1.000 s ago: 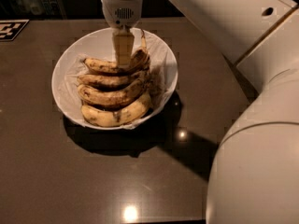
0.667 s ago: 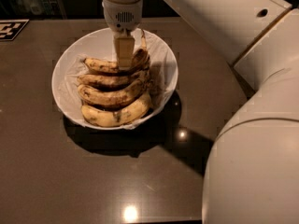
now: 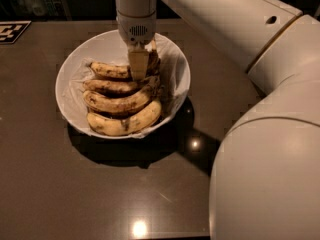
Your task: Pick banana from white bowl
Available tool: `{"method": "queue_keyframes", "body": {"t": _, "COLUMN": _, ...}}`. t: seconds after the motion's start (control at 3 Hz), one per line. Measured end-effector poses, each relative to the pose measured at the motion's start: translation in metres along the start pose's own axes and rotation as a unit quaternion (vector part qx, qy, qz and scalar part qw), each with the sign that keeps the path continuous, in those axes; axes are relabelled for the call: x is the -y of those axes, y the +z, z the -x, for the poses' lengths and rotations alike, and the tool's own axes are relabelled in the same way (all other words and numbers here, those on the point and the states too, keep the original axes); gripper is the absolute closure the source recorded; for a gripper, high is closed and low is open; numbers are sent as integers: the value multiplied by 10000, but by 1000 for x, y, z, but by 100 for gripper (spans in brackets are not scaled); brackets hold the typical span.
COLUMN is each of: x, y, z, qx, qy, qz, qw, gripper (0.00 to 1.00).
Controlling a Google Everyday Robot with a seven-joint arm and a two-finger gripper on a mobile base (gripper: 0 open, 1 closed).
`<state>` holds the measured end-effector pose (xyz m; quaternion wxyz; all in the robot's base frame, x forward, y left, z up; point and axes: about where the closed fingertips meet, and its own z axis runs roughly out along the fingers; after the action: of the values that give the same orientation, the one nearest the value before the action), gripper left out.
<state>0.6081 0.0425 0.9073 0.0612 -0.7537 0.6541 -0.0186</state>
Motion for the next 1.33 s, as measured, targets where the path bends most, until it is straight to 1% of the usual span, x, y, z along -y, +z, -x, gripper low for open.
{"method": "queue_keyframes", "body": {"t": 0.33, "x": 8, "y": 1, "z": 6, "qx": 100, "qy": -9, "qz": -150, "qw": 9998, "gripper": 60}}
{"method": "queue_keyframes", "body": {"t": 0.67, "x": 13, "y": 2, "z": 10, "qx": 159, "qy": -12, "qz": -235, "qw": 9996, "gripper": 83}}
{"method": "queue_keyframes", "body": {"t": 1.0, "x": 8, "y": -10, "z": 8, "qx": 241, "qy": -12, "qz": -461, "qw": 9986, "gripper": 100}}
{"method": "queue_keyframes", "body": {"t": 1.33, "x": -18, "y": -43, "z": 3, "qx": 533, "qy": -77, "qz": -787, "qw": 9954, "gripper": 100}}
